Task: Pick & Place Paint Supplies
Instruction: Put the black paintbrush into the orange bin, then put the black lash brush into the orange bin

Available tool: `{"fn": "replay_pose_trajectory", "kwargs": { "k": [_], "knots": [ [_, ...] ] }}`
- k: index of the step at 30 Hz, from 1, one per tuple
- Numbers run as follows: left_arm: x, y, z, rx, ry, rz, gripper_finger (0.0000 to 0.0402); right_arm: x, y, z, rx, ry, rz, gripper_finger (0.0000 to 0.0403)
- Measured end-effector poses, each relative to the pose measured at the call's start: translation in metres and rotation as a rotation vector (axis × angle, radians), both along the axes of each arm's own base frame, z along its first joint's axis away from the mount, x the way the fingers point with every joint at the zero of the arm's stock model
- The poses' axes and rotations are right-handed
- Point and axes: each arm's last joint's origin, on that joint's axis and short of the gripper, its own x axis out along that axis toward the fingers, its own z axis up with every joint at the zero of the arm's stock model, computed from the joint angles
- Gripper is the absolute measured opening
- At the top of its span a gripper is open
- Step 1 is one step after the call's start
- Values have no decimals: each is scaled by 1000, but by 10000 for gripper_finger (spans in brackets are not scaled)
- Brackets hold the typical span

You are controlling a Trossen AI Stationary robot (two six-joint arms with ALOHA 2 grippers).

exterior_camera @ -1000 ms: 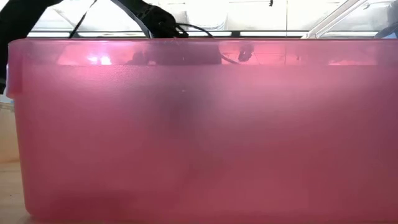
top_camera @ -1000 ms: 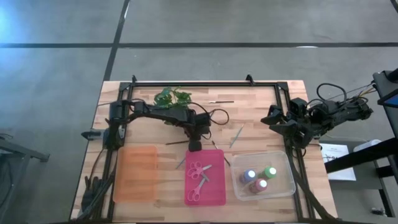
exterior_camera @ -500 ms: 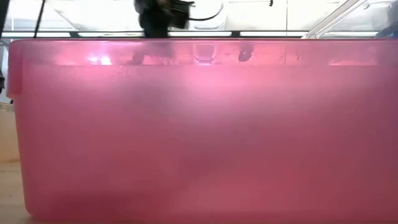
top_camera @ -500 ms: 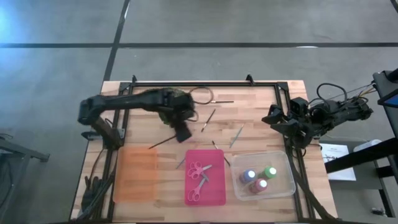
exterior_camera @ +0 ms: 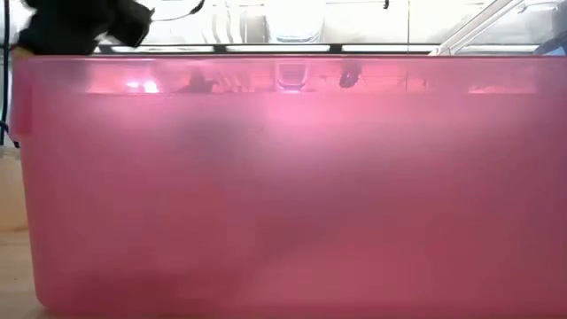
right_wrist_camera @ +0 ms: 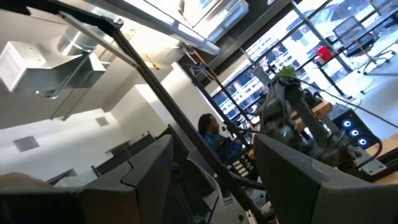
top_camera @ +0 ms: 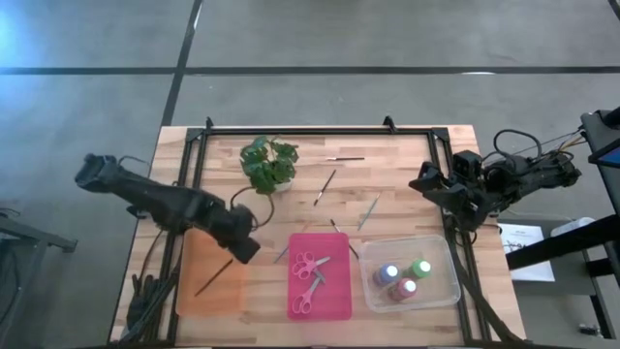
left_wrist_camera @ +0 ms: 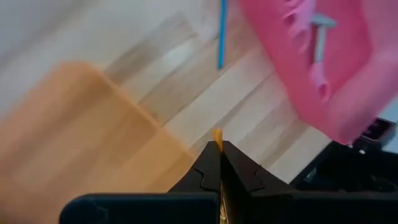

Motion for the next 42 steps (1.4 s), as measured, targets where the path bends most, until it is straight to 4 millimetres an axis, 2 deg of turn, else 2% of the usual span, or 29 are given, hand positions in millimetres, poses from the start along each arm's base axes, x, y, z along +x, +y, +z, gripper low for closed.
{"fn": "replay_pose_trajectory", "kwargs": {
  "k": [5,13,17,22,25,27,32,34,37,42],
  "knots": [
    [-11,-8,-33,-31,50,74,8,-1,-1,1,26,-8,-13,219],
    [-13,-8,-40,-32,58,61,94,-1,-2,3,49,-23,-33,219],
    [-9,-9,-28,-32,4,-5,117,1,-1,2,48,-18,-35,219],
    [7,-1,9,-17,-170,-83,122,1,-2,2,55,-11,-57,219],
    [22,18,30,16,-252,-73,122,1,-2,2,51,-11,-59,219],
    [36,38,36,45,-272,-41,122,1,-2,2,47,-10,-59,219],
    [82,95,36,64,-260,-6,122,1,-2,1,33,-7,-64,219],
    [103,110,32,85,-250,-23,122,1,-2,1,30,-8,-62,219],
    [133,119,22,78,-230,-58,122,1,-1,1,27,-9,-52,219],
    [167,114,1,48,-165,-27,122,1,-1,2,16,-14,-35,219]
  ]
}}
